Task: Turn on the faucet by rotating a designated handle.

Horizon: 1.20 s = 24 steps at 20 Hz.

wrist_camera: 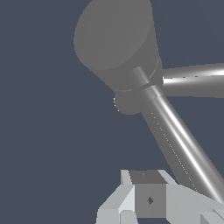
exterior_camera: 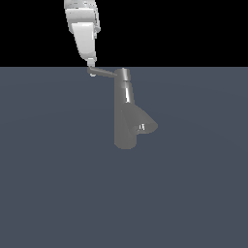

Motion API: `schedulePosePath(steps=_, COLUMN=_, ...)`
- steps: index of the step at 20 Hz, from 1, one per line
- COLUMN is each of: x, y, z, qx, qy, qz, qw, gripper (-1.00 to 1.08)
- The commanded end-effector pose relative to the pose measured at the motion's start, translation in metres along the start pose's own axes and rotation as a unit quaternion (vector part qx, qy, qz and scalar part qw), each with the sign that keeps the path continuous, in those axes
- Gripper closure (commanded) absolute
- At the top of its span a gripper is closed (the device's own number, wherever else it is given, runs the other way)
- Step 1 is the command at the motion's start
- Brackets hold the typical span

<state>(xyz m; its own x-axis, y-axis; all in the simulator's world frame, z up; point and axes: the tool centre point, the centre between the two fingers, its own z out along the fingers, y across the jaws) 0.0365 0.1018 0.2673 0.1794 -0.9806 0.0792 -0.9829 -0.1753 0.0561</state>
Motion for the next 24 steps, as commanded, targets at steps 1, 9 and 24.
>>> schedulePosePath(steps=1, x=-0.006, y=0.009, z=0.001, qx=-0.006, qy=-0.001, qz=-0.005, qw=1.0000, gripper=1.08)
schedulePosePath(steps=9, x=-0.004, y=0.017, z=-0.008, qx=0.000, qy=-0.001, qz=-0.004, qw=1.0000, gripper=1.08)
schedulePosePath(steps=24, x=0.030, y=0.052, z=-0.017, qx=-0.003, qy=-0.001, qz=-0.004, qw=1.0000, gripper=1.08)
